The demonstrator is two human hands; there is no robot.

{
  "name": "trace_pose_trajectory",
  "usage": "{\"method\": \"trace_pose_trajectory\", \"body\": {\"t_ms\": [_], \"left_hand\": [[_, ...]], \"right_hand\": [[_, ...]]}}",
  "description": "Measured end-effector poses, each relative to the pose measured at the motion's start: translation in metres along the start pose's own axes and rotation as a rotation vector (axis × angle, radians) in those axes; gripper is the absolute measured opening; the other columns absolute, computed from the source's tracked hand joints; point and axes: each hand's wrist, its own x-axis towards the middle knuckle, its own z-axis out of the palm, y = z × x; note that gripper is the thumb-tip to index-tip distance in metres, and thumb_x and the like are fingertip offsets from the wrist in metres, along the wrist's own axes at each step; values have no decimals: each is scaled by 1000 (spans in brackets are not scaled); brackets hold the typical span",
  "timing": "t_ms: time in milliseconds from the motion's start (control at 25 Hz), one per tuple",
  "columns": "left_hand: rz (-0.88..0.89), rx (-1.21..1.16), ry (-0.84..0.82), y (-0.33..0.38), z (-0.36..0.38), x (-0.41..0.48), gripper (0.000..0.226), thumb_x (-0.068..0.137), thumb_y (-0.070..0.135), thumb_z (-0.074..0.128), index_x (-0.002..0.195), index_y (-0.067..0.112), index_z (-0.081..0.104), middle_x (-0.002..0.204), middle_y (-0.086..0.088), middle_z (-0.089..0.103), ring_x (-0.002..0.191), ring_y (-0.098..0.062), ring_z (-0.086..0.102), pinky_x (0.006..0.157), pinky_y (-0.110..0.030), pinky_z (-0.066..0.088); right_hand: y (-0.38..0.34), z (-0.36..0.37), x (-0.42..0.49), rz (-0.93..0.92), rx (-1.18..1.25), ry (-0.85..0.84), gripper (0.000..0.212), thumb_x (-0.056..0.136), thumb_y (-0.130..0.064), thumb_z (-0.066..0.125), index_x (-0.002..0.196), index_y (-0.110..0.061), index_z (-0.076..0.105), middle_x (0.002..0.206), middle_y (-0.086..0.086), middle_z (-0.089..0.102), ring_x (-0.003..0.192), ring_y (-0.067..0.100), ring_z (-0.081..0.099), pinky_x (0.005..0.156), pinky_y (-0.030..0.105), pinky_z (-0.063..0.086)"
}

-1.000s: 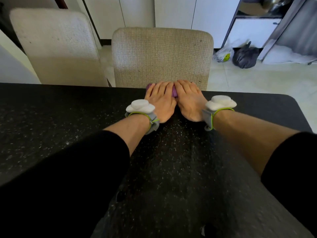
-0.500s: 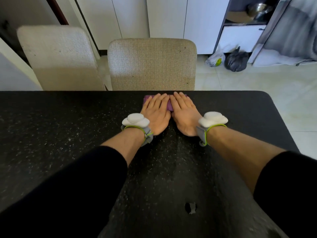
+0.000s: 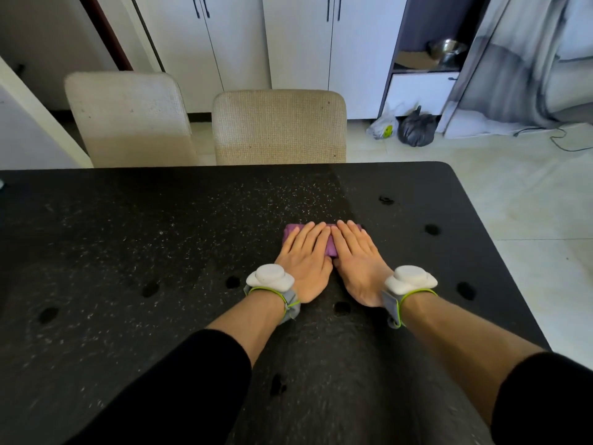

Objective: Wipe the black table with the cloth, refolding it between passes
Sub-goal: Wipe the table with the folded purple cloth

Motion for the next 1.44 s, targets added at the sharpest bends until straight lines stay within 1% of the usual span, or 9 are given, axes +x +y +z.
{"method": "trace_pose_trajectory", "body": {"t_ms": [160, 360, 440, 600, 800, 1120, 1200, 1320, 1440], "left_hand": [[46, -2, 20, 10, 2, -19, 80, 86, 44, -1, 160, 15, 14, 168, -1, 16, 155, -18, 9, 124, -35, -4], [75, 14, 47, 3, 6, -9, 68, 97, 40, 12, 159, 14, 15, 167, -2, 18, 155, -19, 11, 126, -36, 1], [44, 3, 76, 1, 6, 10, 70, 95, 41, 10, 159, 13, 19, 166, -2, 22, 154, -19, 15, 126, -37, 5], [28, -23, 111, -13, 10, 70, 65, 97, 39, 20, 157, 13, 26, 163, -2, 29, 153, -20, 20, 125, -37, 7], [19, -39, 135, -30, 6, 142, 82, 84, 45, 4, 156, 13, 29, 161, -2, 33, 151, -20, 24, 124, -36, 7], [-12, -22, 247, -46, 3, 207, 64, 90, 36, 27, 143, 8, 49, 145, -7, 53, 138, -27, 46, 121, -42, 25], [-35, -49, 246, -48, 3, 209, 67, 89, 38, 25, 144, 7, 48, 147, -7, 52, 140, -26, 43, 122, -42, 22], [-30, -72, 151, -38, -3, 197, 80, 85, 44, 11, 153, 9, 35, 158, -4, 37, 150, -22, 28, 124, -38, 7], [-28, -79, 116, -29, -2, 178, 81, 85, 46, 9, 155, 11, 30, 162, -3, 32, 152, -21, 22, 125, -37, 4]], "right_hand": [[-3, 0, -25, -3, 4, -12, 66, 108, -28, 30, 160, -10, -7, 168, 9, -12, 155, 25, -16, 123, 33, -15], [10, 2, -13, -48, 1, 25, 64, 109, -30, 28, 160, -10, -5, 169, 8, -8, 155, 24, -14, 123, 33, -14], [21, -1, 8, -52, 1, 44, 64, 108, -29, 30, 161, -10, -2, 169, 9, -4, 156, 24, -11, 124, 33, -11], [46, -5, 62, -28, 15, 66, 64, 107, -28, 33, 160, -8, 5, 169, 11, 5, 156, 28, -3, 125, 37, -7], [76, -17, 129, -40, 10, 107, 64, 105, -25, 39, 159, -5, 12, 166, 15, 16, 155, 32, 8, 125, 39, -1], [105, -34, 195, -78, 0, 107, 68, 94, -30, 33, 154, 1, 27, 159, 21, 31, 149, 39, 24, 125, 47, 11], [103, -33, 198, -82, 12, 83, 68, 96, -30, 34, 156, 0, 23, 161, 19, 28, 151, 37, 20, 126, 46, 9], [103, -33, 184, -66, 24, 93, 66, 101, -24, 43, 158, -3, 17, 164, 16, 20, 154, 34, 12, 126, 42, 2], [97, -29, 159, -52, 28, 94, 65, 103, -24, 42, 159, -5, 14, 166, 15, 16, 155, 32, 8, 126, 41, -1]]}}
